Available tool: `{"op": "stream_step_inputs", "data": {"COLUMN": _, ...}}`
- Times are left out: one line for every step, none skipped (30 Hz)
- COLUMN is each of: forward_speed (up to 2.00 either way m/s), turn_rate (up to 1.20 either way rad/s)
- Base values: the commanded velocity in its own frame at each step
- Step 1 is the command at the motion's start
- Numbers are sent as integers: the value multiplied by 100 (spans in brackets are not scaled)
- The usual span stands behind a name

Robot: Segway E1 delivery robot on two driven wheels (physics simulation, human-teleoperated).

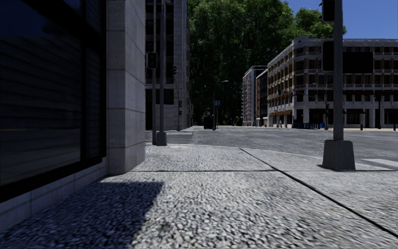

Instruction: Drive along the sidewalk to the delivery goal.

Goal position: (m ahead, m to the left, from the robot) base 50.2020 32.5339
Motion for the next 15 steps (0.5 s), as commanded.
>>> {"op": "stream_step_inputs", "data": {"forward_speed": 197, "turn_rate": 0}}
{"op": "stream_step_inputs", "data": {"forward_speed": 197, "turn_rate": 0}}
{"op": "stream_step_inputs", "data": {"forward_speed": 197, "turn_rate": 0}}
{"op": "stream_step_inputs", "data": {"forward_speed": 197, "turn_rate": 0}}
{"op": "stream_step_inputs", "data": {"forward_speed": 197, "turn_rate": 0}}
{"op": "stream_step_inputs", "data": {"forward_speed": 197, "turn_rate": 0}}
{"op": "stream_step_inputs", "data": {"forward_speed": 197, "turn_rate": 0}}
{"op": "stream_step_inputs", "data": {"forward_speed": 197, "turn_rate": 0}}
{"op": "stream_step_inputs", "data": {"forward_speed": 197, "turn_rate": 0}}
{"op": "stream_step_inputs", "data": {"forward_speed": 197, "turn_rate": 0}}
{"op": "stream_step_inputs", "data": {"forward_speed": 197, "turn_rate": 0}}
{"op": "stream_step_inputs", "data": {"forward_speed": 197, "turn_rate": 0}}
{"op": "stream_step_inputs", "data": {"forward_speed": 197, "turn_rate": 0}}
{"op": "stream_step_inputs", "data": {"forward_speed": 197, "turn_rate": 0}}
{"op": "stream_step_inputs", "data": {"forward_speed": 197, "turn_rate": 0}}
